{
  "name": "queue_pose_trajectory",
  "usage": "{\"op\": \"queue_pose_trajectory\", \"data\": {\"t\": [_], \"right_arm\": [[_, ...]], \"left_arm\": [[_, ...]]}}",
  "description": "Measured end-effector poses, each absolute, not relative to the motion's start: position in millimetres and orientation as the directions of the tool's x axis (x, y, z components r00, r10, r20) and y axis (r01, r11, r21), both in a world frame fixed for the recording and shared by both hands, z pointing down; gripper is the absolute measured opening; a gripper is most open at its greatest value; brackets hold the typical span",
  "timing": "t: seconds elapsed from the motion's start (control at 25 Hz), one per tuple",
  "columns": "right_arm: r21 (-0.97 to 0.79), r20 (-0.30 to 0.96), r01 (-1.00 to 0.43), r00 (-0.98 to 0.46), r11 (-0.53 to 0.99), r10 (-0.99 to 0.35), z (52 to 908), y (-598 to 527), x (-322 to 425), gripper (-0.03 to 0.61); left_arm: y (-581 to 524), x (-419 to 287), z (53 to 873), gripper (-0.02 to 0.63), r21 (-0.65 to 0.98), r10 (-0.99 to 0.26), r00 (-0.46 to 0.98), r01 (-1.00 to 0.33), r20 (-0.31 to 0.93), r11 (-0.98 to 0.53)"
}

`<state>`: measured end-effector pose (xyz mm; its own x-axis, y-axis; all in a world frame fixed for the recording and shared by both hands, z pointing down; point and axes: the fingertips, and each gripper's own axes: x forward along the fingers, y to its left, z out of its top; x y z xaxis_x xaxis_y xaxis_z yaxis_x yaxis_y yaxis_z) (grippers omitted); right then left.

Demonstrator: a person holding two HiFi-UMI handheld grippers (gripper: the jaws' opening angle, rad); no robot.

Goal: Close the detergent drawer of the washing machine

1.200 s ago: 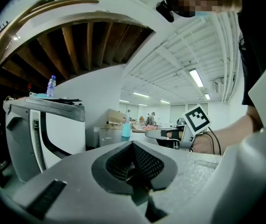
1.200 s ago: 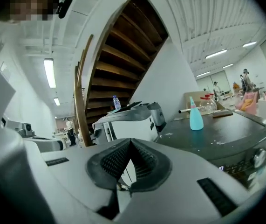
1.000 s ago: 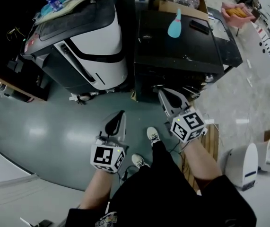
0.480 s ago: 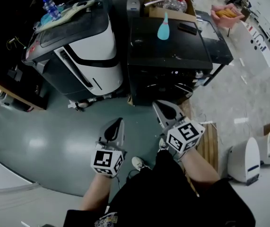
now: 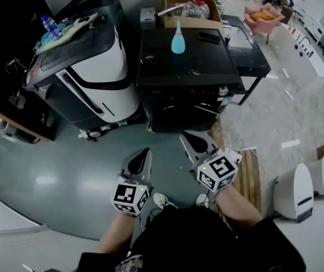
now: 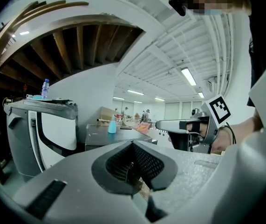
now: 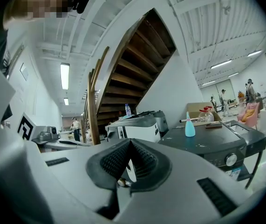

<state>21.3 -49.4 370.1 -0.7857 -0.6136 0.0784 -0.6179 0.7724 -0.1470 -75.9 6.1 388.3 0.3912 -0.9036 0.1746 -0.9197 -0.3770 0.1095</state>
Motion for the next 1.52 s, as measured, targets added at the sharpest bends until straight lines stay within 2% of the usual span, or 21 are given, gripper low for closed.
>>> {"op": "queue_pose_trajectory", "data": {"t": [0.36, 0.72, 1.04, 1.52], "right_arm": [[-0.121, 0.069, -0.572, -0.820, 0.811, -0.568, 369, -22, 120, -0.002], [-0.122, 0.071, -0.526, -0.851, 0.842, -0.521, 371, 14, 183, -0.002], [-0.134, 0.085, -0.500, -0.866, 0.856, -0.492, 382, 33, 203, -0.002], [-0.143, 0.088, -0.467, -0.884, 0.873, -0.459, 382, 45, 196, -0.003]], "left_arm": [[37, 35, 398, 0.003, 0.114, -0.915, 0.349, -0.936, 0.202, -0.332], [74, 104, 399, 0.003, 0.106, -0.932, 0.308, -0.950, 0.189, -0.293], [91, 130, 410, 0.003, 0.115, -0.935, 0.298, -0.953, 0.192, -0.280], [100, 126, 400, 0.003, 0.095, -0.944, 0.275, -0.960, 0.180, -0.262]]}}
